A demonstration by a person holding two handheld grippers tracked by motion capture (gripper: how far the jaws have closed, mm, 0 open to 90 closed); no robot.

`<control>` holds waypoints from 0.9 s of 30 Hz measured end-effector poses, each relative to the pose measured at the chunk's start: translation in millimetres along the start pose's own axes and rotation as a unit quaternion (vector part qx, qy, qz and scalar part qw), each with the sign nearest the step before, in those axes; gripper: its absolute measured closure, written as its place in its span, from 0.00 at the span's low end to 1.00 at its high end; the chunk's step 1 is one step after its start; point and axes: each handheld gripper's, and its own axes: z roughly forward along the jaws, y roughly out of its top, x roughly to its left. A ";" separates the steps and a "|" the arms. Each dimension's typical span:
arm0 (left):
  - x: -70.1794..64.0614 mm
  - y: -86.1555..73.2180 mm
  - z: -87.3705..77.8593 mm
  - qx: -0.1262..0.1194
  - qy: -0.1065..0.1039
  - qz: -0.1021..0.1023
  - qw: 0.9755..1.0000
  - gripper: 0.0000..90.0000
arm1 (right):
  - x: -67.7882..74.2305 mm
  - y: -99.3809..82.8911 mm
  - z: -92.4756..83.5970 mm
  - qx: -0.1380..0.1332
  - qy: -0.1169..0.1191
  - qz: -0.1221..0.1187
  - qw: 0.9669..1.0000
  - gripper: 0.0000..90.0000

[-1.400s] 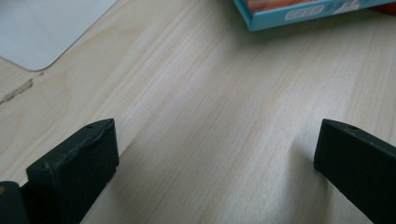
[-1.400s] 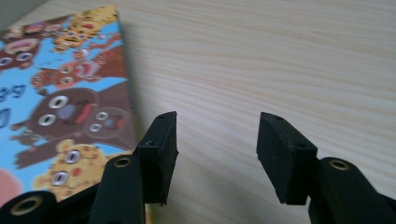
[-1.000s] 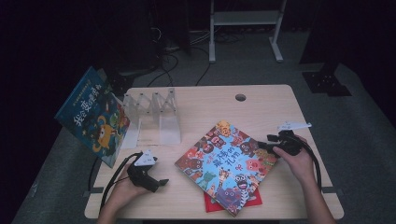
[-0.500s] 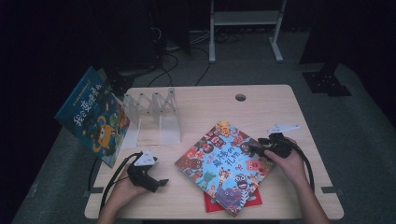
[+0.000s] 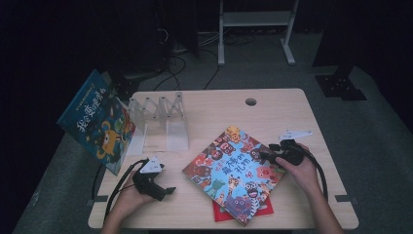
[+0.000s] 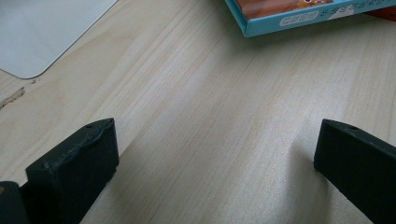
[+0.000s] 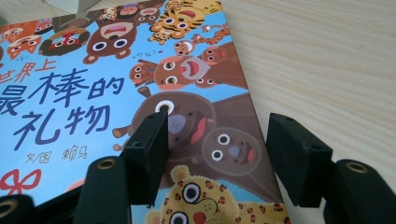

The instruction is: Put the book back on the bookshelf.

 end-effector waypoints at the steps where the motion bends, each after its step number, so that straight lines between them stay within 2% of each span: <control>1: 0.0 0.0 0.0 0.000 0.000 0.000 1.000 0.00 | 0.4 0.2 0.1 0.000 -0.001 0.000 1.000 0.43; 8: 0.1 0.1 0.1 0.000 -0.001 0.001 1.000 0.00 | 4.7 1.1 3.6 -0.004 0.006 -0.010 1.000 0.43; 26: 0.3 0.1 0.1 0.000 -0.002 0.002 1.000 0.00 | 30.4 8.9 17.5 -0.002 0.032 -0.040 0.999 0.43; 27: 0.7 0.1 0.0 0.000 -0.006 0.008 1.000 0.00 | 32.8 9.4 18.6 -0.001 0.034 -0.044 0.998 0.43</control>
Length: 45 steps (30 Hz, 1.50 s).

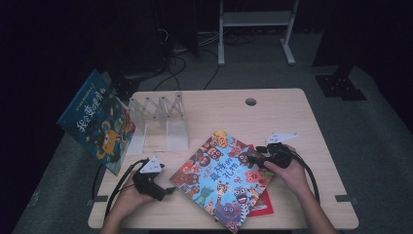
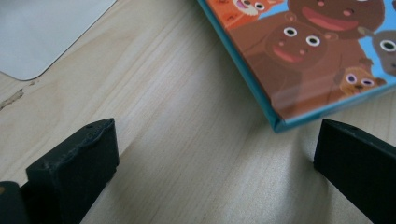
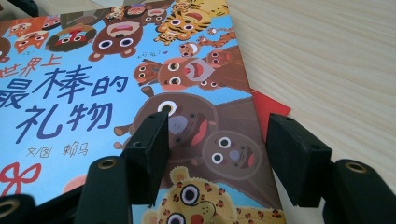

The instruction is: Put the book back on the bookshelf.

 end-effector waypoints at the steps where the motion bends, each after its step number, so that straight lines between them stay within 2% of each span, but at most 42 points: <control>1: 0.0 0.0 0.0 0.000 0.000 0.000 1.000 0.00 | 1.1 0.4 0.8 0.000 0.002 -0.002 1.000 0.43; 2: 0.0 -0.7 -1.2 0.002 -0.011 0.011 1.000 0.00 | 2.1 0.9 1.1 0.001 0.003 -0.002 1.000 0.43; 5: -0.5 0.0 -4.4 0.014 -0.021 0.017 1.000 0.00 | 2.6 1.1 1.7 0.000 0.003 -0.004 1.000 0.43; 7: -0.9 1.5 -9.7 0.008 -0.026 0.016 1.000 0.00 | 2.2 0.7 1.7 0.000 0.005 -0.002 1.000 0.43; 8: -0.8 4.7 -16.5 -0.005 -0.035 0.007 0.999 0.00 | 2.4 0.7 1.7 0.000 0.004 -0.002 1.000 0.43; 9: -0.8 4.7 -16.5 -0.005 -0.035 0.007 0.999 0.00 | 2.4 0.7 1.7 0.000 0.004 -0.002 1.000 0.43; 10: -0.5 8.6 -23.3 -0.019 -0.038 -0.001 0.999 0.00 | 3.4 0.7 1.6 -0.001 0.001 -0.002 1.000 0.43; 11: -0.5 8.6 -23.3 -0.019 -0.038 -0.001 0.999 0.00 | 3.4 0.7 1.6 -0.001 0.001 -0.002 1.000 0.43; 16: 2.3 24.9 -30.1 -0.028 -0.041 -0.041 0.998 0.00 | 5.8 0.4 1.9 -0.003 -0.001 -0.003 1.000 0.43; 19: 1.5 32.3 -29.0 -0.021 -0.043 -0.048 0.998 0.00 | 8.8 1.1 3.3 -0.003 0.001 -0.006 1.000 0.43; 20: 1.1 39.7 -27.5 -0.011 -0.040 -0.049 0.998 0.00 | 12.9 2.3 5.4 -0.003 0.003 -0.009 1.000 0.43; 24: 3.6 52.2 -21.5 -0.001 -0.039 -0.061 0.997 0.00 | 18.3 3.9 7.4 -0.001 0.002 -0.009 1.000 0.43; 31: 9.5 69.7 -7.5 0.003 -0.041 -0.077 0.996 0.00 | 21.9 4.7 8.6 -0.001 0.002 -0.013 1.000 0.43; 36: 14.3 82.9 9.8 0.009 -0.056 -0.081 0.995 0.00 | 21.5 4.1 8.6 -0.003 0.003 -0.014 1.000 0.43; 41: 14.4 90.4 22.8 0.022 -0.059 -0.079 0.995 0.00 | 21.7 3.5 8.5 -0.005 0.002 -0.013 1.000 0.43; 45: 15.6 92.2 32.5 0.033 -0.068 -0.087 0.993 0.00 | 22.1 3.5 8.3 -0.006 0.001 -0.015 1.000 0.43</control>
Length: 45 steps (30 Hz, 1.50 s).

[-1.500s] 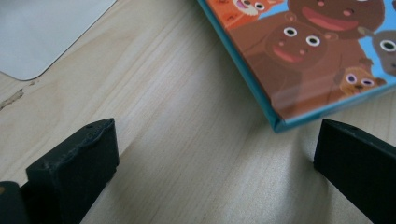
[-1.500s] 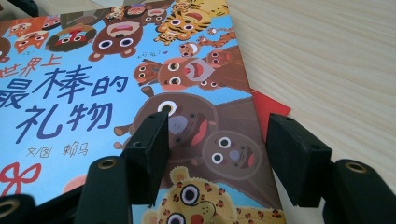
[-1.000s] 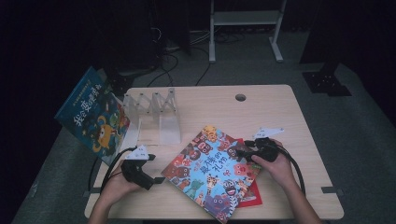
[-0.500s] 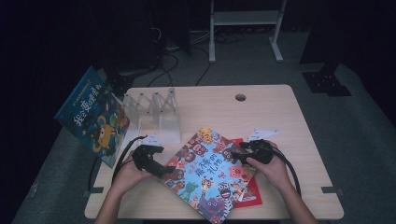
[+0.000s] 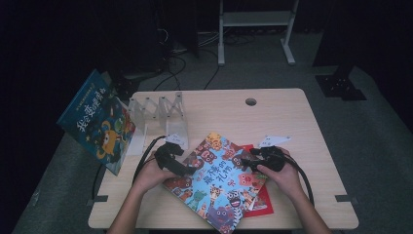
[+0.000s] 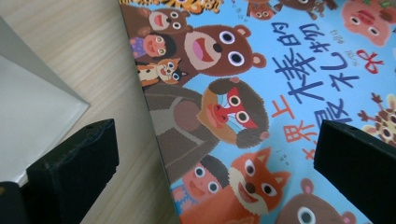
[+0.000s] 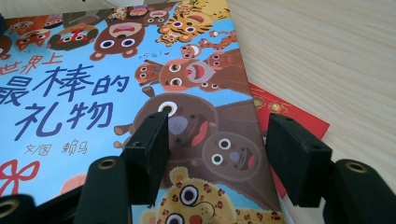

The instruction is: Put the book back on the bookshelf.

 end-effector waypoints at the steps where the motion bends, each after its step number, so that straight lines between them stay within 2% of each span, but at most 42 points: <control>1: 1.3 0.1 3.9 0.005 0.002 -0.005 1.000 0.00 | 0.7 0.2 -0.4 0.001 -0.003 -0.001 1.000 0.42; 6: 1.6 -0.3 8.3 0.013 0.002 -0.004 1.000 0.00 | 2.4 0.7 -6.1 0.000 -0.013 -0.009 1.000 0.44; 9: 2.5 -0.9 9.7 0.018 -0.002 -0.002 1.000 0.00 | 7.8 -2.6 -26.0 -0.011 -0.017 -0.010 1.000 0.50; 10: 2.5 -0.9 9.7 0.018 -0.002 -0.002 1.000 0.00 | 7.8 -2.6 -26.0 -0.011 -0.017 -0.010 1.000 0.50; 11: 2.7 -1.2 10.8 0.019 -0.003 -0.004 1.000 0.00 | 11.3 -7.0 -34.3 -0.008 -0.017 -0.010 1.000 0.54; 12: 2.7 -1.2 10.8 0.019 -0.003 -0.004 1.000 0.00 | 11.3 -7.0 -34.3 -0.008 -0.017 -0.010 1.000 0.54; 13: 2.7 -1.1 11.8 0.026 -0.004 0.001 1.000 0.00 | 15.2 -14.1 -43.1 -0.004 -0.015 -0.010 1.000 0.60; 16: 1.9 -1.3 13.6 0.032 -0.005 0.003 0.999 0.00 | 18.7 -22.4 -51.4 -0.004 -0.015 -0.010 1.000 0.64; 17: 1.5 -1.5 14.7 0.032 -0.006 0.001 0.999 0.00 | 20.3 -27.0 -57.3 -0.012 -0.012 -0.007 1.000 0.67; 20: 0.3 -1.4 19.5 0.040 -0.012 0.003 0.999 0.00 | 24.1 -34.8 -67.7 -0.012 -0.005 -0.003 1.000 0.71; 21: 0.0 -0.3 20.5 0.035 -0.016 -0.001 0.999 0.00 | 26.2 -38.9 -69.8 -0.005 -0.002 -0.004 1.000 0.73; 25: -0.8 1.1 18.0 0.027 -0.015 -0.002 1.000 0.00 | 29.1 -44.4 -68.5 0.014 -0.005 -0.011 1.000 0.75; 28: 0.6 0.3 17.4 0.027 -0.016 -0.005 0.999 0.00 | 31.0 -46.6 -69.5 0.013 0.000 -0.011 1.000 0.77; 31: 3.0 -0.6 18.5 0.029 -0.028 -0.014 0.999 0.00 | 34.3 -49.0 -70.5 0.010 0.001 -0.012 1.000 0.77; 34: 2.0 -0.5 19.4 0.031 -0.034 -0.013 0.999 0.00 | 35.0 -49.2 -70.6 0.010 -0.001 -0.013 1.000 0.77; 36: 1.1 -0.6 21.6 0.036 -0.049 -0.015 0.998 0.00 | 35.5 -49.1 -70.5 0.010 -0.002 -0.014 1.000 0.77; 37: 0.1 -0.4 22.0 0.036 -0.046 -0.020 0.998 0.00 | 36.6 -48.9 -70.6 0.012 -0.003 -0.018 1.000 0.77; 42: -1.8 0.9 21.3 0.040 -0.039 -0.019 0.998 0.00 | 41.8 -51.3 -72.6 0.011 0.001 -0.020 1.000 0.77; 43: -2.1 1.4 21.2 0.041 -0.037 -0.018 0.998 0.00 | 45.4 -53.6 -73.7 0.025 -0.001 -0.025 0.999 0.77; 45: -2.3 1.5 21.1 0.042 -0.037 -0.018 0.998 0.00 | 48.5 -58.0 -74.0 0.029 0.001 -0.026 0.999 0.78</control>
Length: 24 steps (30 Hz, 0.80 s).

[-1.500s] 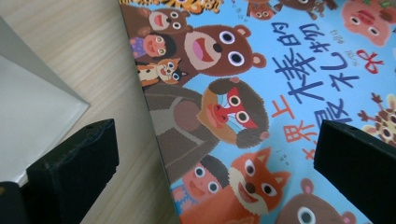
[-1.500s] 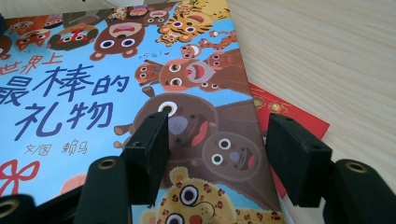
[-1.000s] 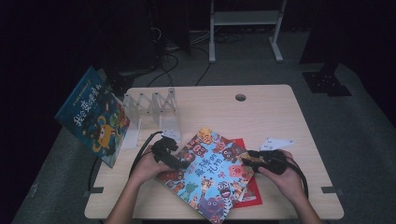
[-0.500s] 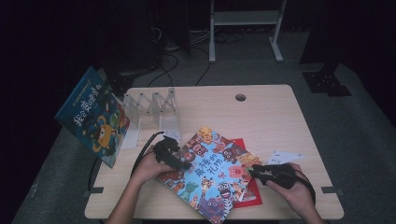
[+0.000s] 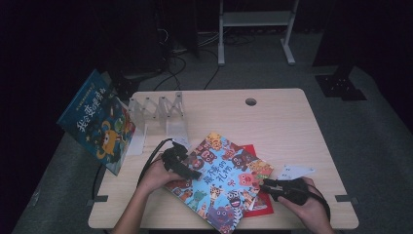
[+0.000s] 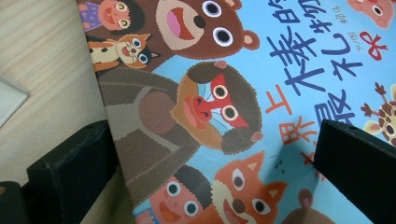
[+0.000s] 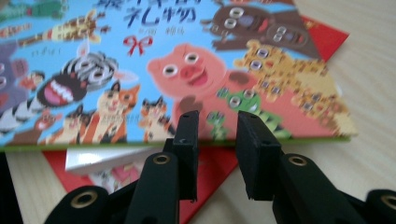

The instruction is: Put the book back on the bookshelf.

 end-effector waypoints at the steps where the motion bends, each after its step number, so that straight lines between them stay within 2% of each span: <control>1: 0.1 0.0 0.0 0.001 0.000 0.000 1.000 0.00 | 0.0 0.0 0.0 0.000 0.000 0.000 1.000 0.78; 7: 0.5 0.0 0.1 0.002 -0.001 0.001 1.000 0.00 | 14.5 -7.1 -0.8 0.001 0.023 -0.003 1.000 0.83; 13: 2.8 0.0 1.2 -0.002 -0.007 0.001 1.000 0.00 | 14.9 -3.3 0.6 0.001 0.016 -0.007 1.000 0.88; 14: 3.8 0.4 2.5 -0.005 -0.012 -0.005 1.000 0.00 | 14.3 -3.4 0.8 0.001 0.014 -0.007 1.000 0.90; 19: 5.8 1.1 3.6 -0.003 -0.018 -0.012 1.000 0.00 | 13.2 -2.9 2.1 0.000 0.012 -0.006 1.000 0.90; 24: 9.2 2.7 5.0 -0.008 -0.021 -0.028 0.999 0.00 | 15.4 0.2 5.0 0.002 0.001 -0.006 1.000 0.92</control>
